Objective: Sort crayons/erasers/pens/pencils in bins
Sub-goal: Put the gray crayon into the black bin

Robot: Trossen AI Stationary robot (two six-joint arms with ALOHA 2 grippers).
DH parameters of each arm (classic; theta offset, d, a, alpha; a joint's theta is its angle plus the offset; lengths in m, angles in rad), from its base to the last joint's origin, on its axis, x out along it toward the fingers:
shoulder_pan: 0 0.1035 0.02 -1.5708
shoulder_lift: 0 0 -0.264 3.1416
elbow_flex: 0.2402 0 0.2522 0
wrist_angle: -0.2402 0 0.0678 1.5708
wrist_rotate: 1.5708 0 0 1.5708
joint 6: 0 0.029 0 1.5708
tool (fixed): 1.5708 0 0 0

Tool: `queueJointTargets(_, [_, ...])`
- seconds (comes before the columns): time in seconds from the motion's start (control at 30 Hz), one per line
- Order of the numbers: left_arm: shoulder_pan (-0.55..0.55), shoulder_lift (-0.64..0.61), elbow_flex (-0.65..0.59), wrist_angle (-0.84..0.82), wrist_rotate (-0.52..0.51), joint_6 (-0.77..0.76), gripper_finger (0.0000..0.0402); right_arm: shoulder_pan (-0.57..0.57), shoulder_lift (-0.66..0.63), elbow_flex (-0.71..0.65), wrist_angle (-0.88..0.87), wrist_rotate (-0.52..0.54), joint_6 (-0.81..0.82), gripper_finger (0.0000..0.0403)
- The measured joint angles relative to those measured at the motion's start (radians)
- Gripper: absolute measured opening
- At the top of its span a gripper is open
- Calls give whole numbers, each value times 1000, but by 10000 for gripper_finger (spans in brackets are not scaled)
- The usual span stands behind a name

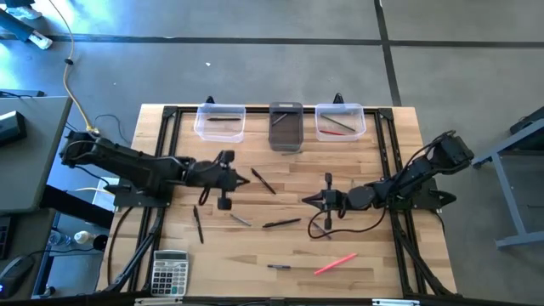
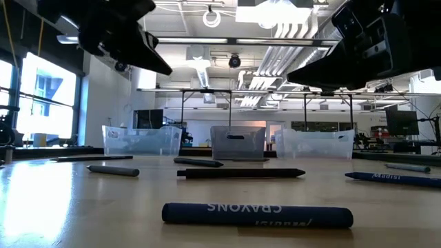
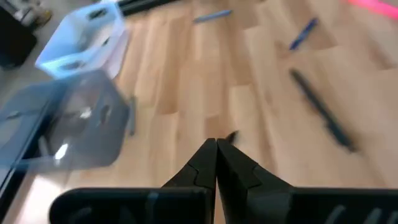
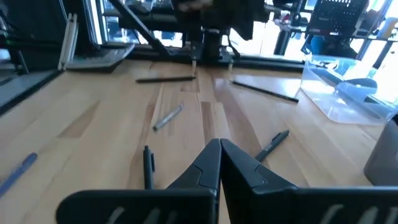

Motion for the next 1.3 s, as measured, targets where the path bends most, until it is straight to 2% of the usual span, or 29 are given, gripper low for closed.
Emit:
queueJointTargets(0.27, [-179,45,0,-8,2,-84,12,0,0,1,-24,0,5,0])
queueJointTargets(0.63, [-364,230,0,-39,8,-278,92,0,0,1,-49,0,20,0])
queueJointTargets(0.9, [-342,362,1,35,-24,-315,117,0,-1,1,-60,0,20,0])
queueJointTargets(1.3, [-232,406,1,28,104,-343,117,0,-1,1,-68,0,20,0])
